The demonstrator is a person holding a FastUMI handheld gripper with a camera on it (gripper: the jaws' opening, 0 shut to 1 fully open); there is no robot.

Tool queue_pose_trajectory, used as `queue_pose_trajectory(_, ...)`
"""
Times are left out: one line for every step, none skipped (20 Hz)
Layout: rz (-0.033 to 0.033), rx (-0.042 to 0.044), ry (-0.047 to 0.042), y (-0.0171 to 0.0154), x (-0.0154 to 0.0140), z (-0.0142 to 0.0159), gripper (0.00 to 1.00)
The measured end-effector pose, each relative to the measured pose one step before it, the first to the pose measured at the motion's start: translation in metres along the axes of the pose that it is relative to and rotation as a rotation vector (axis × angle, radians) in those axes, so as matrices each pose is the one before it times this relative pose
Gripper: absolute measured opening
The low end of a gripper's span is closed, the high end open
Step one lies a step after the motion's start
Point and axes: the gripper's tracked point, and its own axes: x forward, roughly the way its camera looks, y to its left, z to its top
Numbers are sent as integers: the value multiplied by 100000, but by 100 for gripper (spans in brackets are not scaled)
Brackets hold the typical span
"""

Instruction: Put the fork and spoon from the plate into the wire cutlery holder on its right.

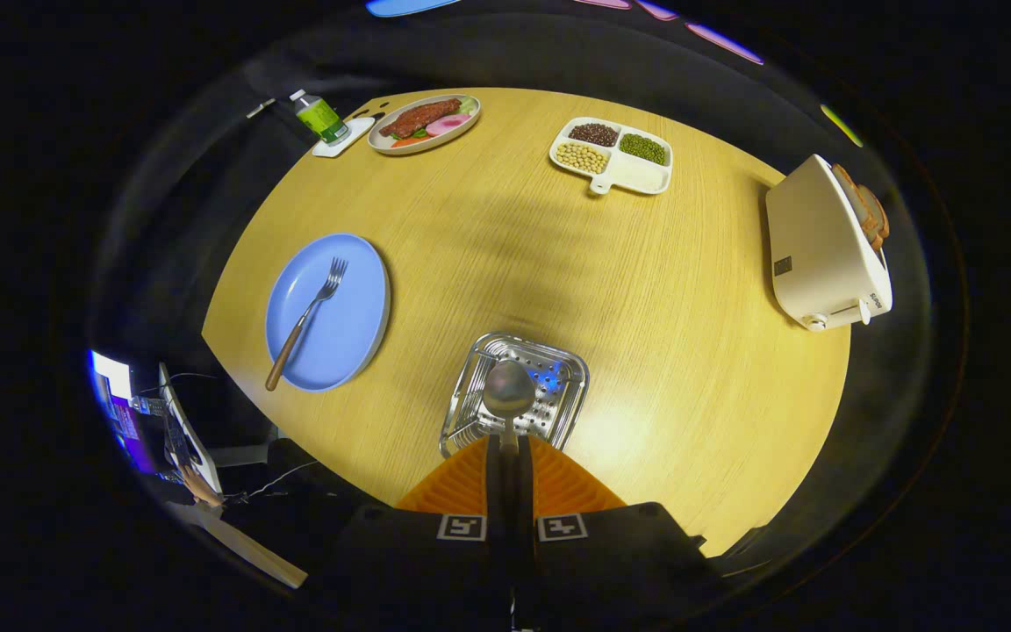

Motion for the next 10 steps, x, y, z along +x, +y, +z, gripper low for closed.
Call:
queue_pose_trajectory(-96,-60,615,-12,278,91,7)
queue_pose_trajectory(-606,-164,293,-143,219,145,7)
queue_pose_trajectory(-624,245,260,-129,219,128,7)
queue_pose_trajectory(-370,771,195,-110,139,145,7)
queue_pose_trajectory(40,987,39,-79,89,68,7)
queue_pose_trajectory(271,969,-309,-2,-76,-2,9)
queue_pose_trajectory(224,1112,-1195,43,-117,361,12)
queue_pose_trajectory(-172,1199,-1000,-128,-90,301,15)
queue_pose_trajectory(323,1652,-1256,-78,-273,218,19)
queue_pose_trajectory(564,2049,-1429,0,-233,304,22)
